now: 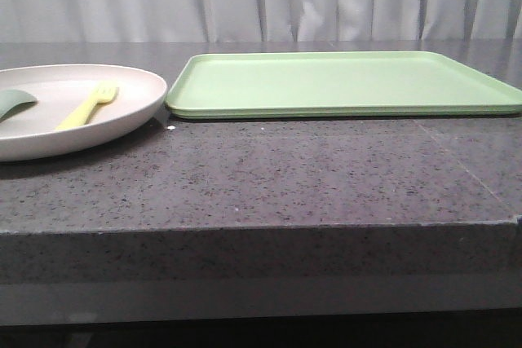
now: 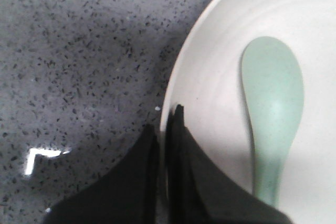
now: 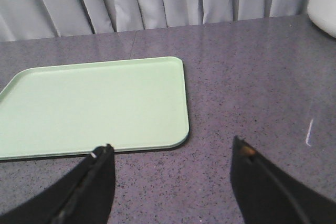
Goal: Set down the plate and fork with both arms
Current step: 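Grip the plate rim with the left gripper and lift it toward the tray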
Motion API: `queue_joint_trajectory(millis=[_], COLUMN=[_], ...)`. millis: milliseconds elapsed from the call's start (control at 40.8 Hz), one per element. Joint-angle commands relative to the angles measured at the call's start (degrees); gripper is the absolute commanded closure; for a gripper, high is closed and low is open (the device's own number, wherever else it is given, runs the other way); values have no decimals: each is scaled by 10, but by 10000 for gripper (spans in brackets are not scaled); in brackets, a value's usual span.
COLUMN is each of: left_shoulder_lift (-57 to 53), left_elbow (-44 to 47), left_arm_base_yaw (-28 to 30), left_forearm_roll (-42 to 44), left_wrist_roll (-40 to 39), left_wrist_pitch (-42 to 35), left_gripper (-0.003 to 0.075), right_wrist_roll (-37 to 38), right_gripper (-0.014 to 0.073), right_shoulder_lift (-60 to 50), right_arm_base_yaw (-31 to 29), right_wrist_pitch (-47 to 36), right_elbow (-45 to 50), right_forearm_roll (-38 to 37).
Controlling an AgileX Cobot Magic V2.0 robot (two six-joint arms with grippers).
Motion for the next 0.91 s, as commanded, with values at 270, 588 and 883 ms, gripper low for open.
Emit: queue_joint_trajectory(millis=[270, 588, 883], left_shoulder_lift=[-51, -50, -25], left_elbow=[-14, -27, -114], left_arm_base_yaw=[107, 100, -5], left_forearm_roll=[-219, -302, -286], left_wrist_roll=[146, 147, 82], left_wrist_pitch=[18, 27, 15], left_gripper=[738, 738, 738], right_wrist_roll=[-3, -3, -3], right_gripper=[92, 92, 92], right_shoulder_lift=[9, 9, 9], right_arm_base_yaw=[-3, -3, -3], right_wrist_pitch=[-46, -46, -46], right_elbow=[-21, -21, -21], right_forearm_roll=[0, 0, 0])
